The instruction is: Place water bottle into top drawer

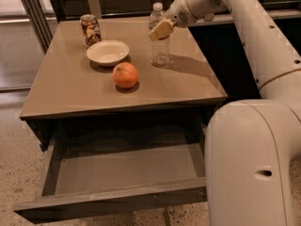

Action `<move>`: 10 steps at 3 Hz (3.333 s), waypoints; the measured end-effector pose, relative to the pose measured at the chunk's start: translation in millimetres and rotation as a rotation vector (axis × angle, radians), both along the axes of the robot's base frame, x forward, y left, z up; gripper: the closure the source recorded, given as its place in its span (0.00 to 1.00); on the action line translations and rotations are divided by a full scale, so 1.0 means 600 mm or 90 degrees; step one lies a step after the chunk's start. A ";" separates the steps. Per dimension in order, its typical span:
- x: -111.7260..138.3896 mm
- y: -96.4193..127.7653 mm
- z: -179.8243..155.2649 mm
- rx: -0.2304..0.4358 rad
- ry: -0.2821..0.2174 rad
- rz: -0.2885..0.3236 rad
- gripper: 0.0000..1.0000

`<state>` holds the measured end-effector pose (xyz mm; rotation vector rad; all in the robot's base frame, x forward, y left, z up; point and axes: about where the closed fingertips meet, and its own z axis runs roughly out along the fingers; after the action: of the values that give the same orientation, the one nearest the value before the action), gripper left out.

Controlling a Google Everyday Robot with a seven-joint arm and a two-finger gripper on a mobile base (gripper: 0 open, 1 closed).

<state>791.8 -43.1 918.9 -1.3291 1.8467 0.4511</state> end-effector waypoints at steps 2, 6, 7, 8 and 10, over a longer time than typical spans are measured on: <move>-0.055 -0.012 0.044 -0.022 -0.004 0.007 1.00; -0.255 -0.023 0.138 0.032 0.022 -0.033 1.00; -0.337 -0.023 0.145 0.059 0.022 -0.054 1.00; -0.406 -0.016 0.108 0.089 0.040 -0.076 1.00; -0.430 -0.012 0.058 0.075 0.067 -0.072 1.00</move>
Offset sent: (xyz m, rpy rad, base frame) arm -0.0787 -0.0164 0.0545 -0.0675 -0.0239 0.0060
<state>533.6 -50.5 953.6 -1.1359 1.9390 0.5700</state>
